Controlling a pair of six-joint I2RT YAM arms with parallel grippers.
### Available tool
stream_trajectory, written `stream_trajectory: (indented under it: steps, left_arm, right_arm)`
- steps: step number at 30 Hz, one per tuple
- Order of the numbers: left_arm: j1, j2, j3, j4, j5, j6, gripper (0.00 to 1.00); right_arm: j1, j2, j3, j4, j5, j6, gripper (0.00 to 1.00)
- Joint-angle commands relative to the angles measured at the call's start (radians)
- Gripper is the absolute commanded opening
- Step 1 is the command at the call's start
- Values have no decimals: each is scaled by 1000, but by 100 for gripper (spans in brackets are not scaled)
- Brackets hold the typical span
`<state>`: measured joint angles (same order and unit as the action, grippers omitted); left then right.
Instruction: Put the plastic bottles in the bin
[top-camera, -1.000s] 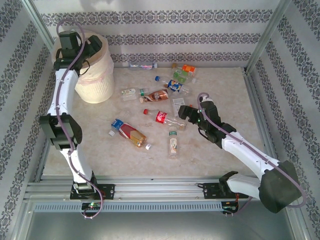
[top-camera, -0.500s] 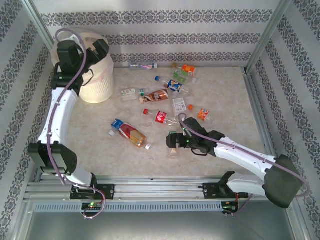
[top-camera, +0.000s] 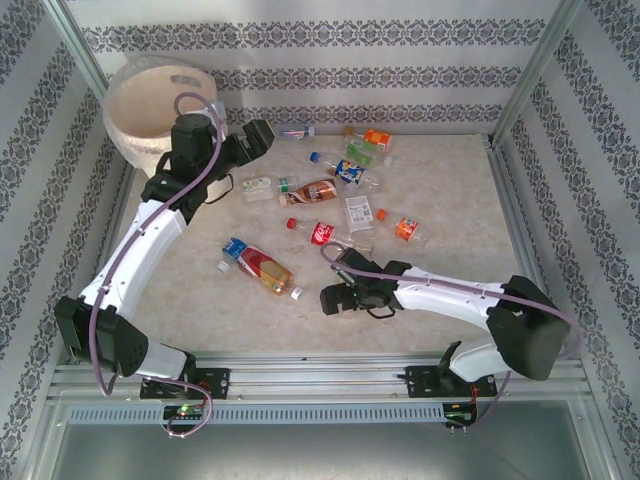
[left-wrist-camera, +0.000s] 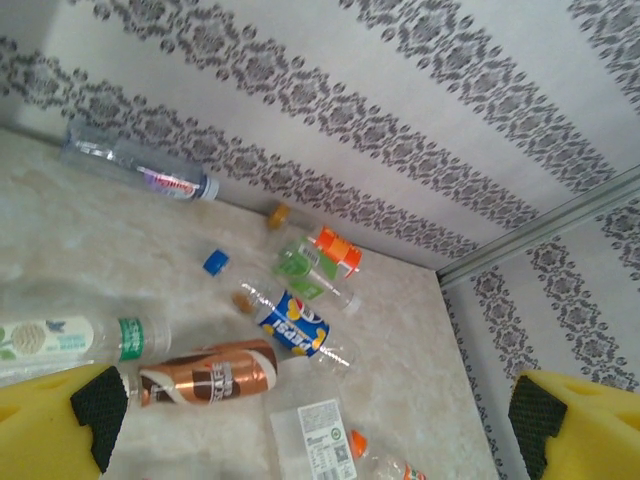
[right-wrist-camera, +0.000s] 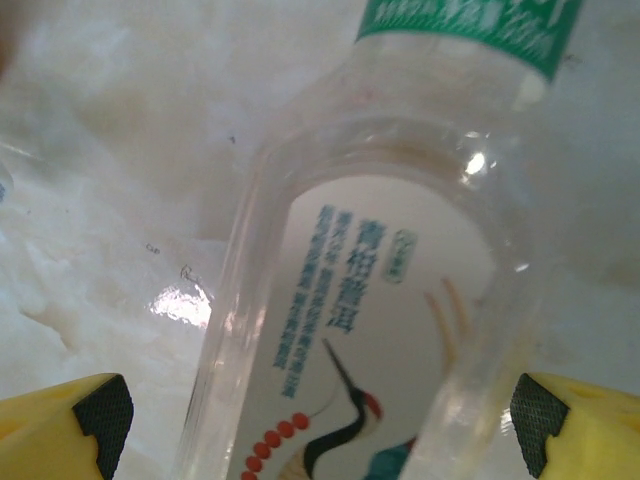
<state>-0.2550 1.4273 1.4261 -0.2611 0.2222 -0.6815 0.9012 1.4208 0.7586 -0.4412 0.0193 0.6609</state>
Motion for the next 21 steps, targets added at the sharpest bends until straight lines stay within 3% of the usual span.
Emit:
stream_trajectory:
  steps: [1,11,21]
  left_arm:
    - [-15,-30,-53,-8,-38,-57,100]
    - [-18,-41,-82,-52,-103,-60,100]
    - [-18,-10,-60,-75,-92,-42,100]
  right_arm:
    - [22,7,15,-43,67,30,98]
    - [22,-14,-24,-57,121,84,85]
    - [25,-49,-38,-32,105,51,60]
